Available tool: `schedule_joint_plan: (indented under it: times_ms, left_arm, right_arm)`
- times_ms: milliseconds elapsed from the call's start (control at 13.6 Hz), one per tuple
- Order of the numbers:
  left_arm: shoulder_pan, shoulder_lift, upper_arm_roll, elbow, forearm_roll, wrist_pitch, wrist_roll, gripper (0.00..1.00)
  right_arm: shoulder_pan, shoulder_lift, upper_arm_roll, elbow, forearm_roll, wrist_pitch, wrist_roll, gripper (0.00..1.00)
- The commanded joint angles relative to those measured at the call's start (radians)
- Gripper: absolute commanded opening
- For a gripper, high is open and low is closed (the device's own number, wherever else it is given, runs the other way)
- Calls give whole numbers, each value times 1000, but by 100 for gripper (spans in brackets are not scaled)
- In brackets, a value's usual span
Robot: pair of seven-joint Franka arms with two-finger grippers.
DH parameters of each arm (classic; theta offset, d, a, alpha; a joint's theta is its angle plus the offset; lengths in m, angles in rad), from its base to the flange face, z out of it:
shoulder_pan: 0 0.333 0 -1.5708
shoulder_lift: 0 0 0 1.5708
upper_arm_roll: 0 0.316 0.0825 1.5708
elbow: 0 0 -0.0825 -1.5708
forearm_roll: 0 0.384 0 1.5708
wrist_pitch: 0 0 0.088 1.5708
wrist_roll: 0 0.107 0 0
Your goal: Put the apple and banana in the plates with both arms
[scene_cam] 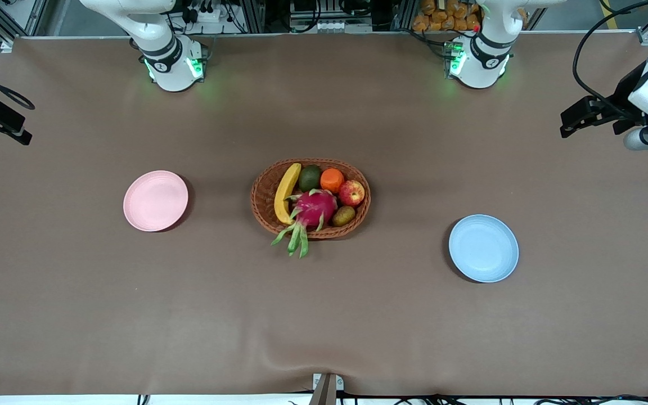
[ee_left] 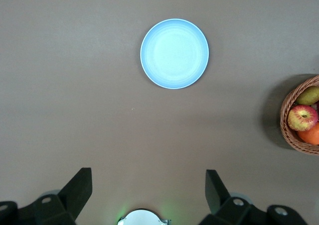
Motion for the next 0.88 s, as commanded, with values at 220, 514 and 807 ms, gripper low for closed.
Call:
schedule_joint_plan:
  times_ms: [220,514,807]
  left_arm:
    - [-6,11,0,8,-18,-12,10,100]
    - [-6,11,0,8,-25,-12,10,100]
    - [-6,12,0,5,-33,-12,10,100]
  right_arm:
    - [-2,7,0,18,-6,-11,-6,100]
    - [-3,7,0,18,-6,-11,-6,100]
    - [-3,7,0,18,-4,-11,-6,100]
